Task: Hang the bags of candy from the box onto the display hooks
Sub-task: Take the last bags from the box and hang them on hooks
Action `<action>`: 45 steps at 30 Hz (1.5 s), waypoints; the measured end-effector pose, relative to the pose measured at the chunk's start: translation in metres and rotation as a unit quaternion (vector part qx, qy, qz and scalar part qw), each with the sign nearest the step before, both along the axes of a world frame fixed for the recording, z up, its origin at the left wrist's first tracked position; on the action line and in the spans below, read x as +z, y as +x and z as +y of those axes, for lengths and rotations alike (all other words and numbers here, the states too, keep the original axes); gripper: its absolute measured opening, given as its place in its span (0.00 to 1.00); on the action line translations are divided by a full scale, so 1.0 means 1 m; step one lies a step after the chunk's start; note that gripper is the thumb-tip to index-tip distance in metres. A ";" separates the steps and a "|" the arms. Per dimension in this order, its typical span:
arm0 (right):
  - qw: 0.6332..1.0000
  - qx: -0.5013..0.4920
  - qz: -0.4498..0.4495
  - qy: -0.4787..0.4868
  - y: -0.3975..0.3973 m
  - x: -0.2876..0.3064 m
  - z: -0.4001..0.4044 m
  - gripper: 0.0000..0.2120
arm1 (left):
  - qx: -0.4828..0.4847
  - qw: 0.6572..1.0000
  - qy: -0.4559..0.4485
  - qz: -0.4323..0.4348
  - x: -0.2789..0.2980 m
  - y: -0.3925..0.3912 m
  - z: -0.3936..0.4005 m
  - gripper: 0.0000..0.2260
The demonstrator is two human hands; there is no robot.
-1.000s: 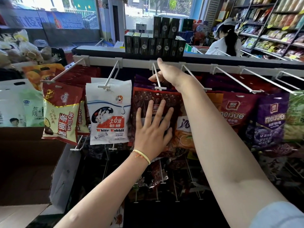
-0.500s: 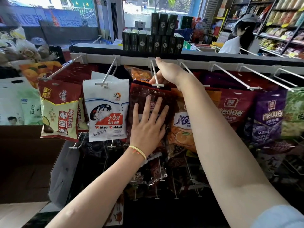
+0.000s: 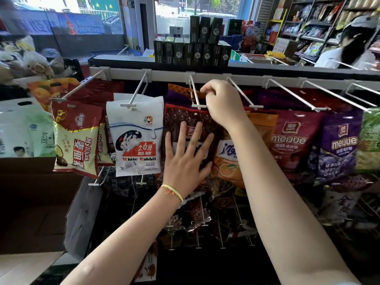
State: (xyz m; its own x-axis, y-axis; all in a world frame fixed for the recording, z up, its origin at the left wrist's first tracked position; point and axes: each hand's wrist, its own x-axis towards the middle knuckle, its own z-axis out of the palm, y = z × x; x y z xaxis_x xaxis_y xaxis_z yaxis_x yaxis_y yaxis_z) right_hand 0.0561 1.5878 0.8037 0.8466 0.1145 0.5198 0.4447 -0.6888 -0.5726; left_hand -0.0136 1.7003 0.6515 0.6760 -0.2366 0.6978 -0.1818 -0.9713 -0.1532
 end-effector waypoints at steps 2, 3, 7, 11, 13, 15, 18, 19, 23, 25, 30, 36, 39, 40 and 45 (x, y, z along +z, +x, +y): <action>0.994 -0.028 -0.103 0.005 -0.016 -0.022 -0.003 0.17 | 0.002 1.000 0.002 -0.002 -0.003 0.003 -0.001 0.32; 0.990 -0.042 -0.138 0.005 -0.023 -0.034 -0.004 0.17 | 0.001 1.000 0.001 -0.003 -0.004 0.004 -0.001 0.32; 0.989 -0.034 -0.141 -0.041 -0.031 -0.069 -0.014 0.23 | 0.003 1.000 -0.005 -0.005 -0.005 0.002 -0.003 0.33; 0.982 -0.044 -0.161 -0.088 -0.026 -0.079 -0.022 0.24 | 0.014 1.000 -0.011 -0.008 -0.005 0.001 -0.006 0.32; 0.977 -0.060 -0.172 -0.111 -0.025 -0.082 -0.023 0.24 | 0.026 0.999 -0.014 -0.012 -0.006 0.002 -0.008 0.33; 0.969 -0.084 -0.179 -0.146 -0.024 -0.086 -0.025 0.24 | 0.036 0.999 -0.012 -0.013 -0.006 0.002 -0.010 0.33; 0.959 -0.122 -0.178 -0.185 -0.022 -0.093 -0.025 0.28 | 0.052 0.998 -0.010 -0.018 -0.006 0.004 -0.012 0.32; 0.956 -0.130 -0.179 -0.191 -0.021 -0.094 -0.025 0.29 | 0.059 0.998 -0.009 -0.019 -0.005 0.005 -0.012 0.32; 0.946 -0.137 -0.210 -0.205 -0.022 -0.093 -0.025 0.27 | 0.083 0.996 0.002 -0.018 -0.002 0.009 -0.017 0.31; 0.949 -0.133 -0.214 -0.188 -0.025 -0.091 -0.028 0.25 | 0.093 0.996 0.001 -0.017 -0.002 0.012 -0.020 0.31; 0.962 -0.076 -0.241 -0.099 -0.038 -0.083 -0.025 0.20 | 0.073 0.997 -0.002 -0.012 -0.005 0.013 -0.020 0.33; 0.962 -0.056 -0.229 -0.138 -0.027 -0.052 -0.011 0.20 | 0.014 0.999 -0.032 -0.041 0.009 0.009 -0.021 0.28; 0.968 -0.087 -0.107 -0.211 -0.007 -0.036 -0.007 0.21 | 0.014 0.999 -0.014 -0.036 0.007 0.016 -0.017 0.28; 0.966 -0.099 -0.086 -0.223 -0.001 -0.032 -0.005 0.20 | 0.016 0.999 -0.006 -0.036 0.005 0.017 -0.016 0.28; 0.970 -0.117 -0.020 -0.211 0.013 -0.012 0.003 0.14 | 0.008 0.999 0.011 -0.038 0.001 0.019 -0.009 0.28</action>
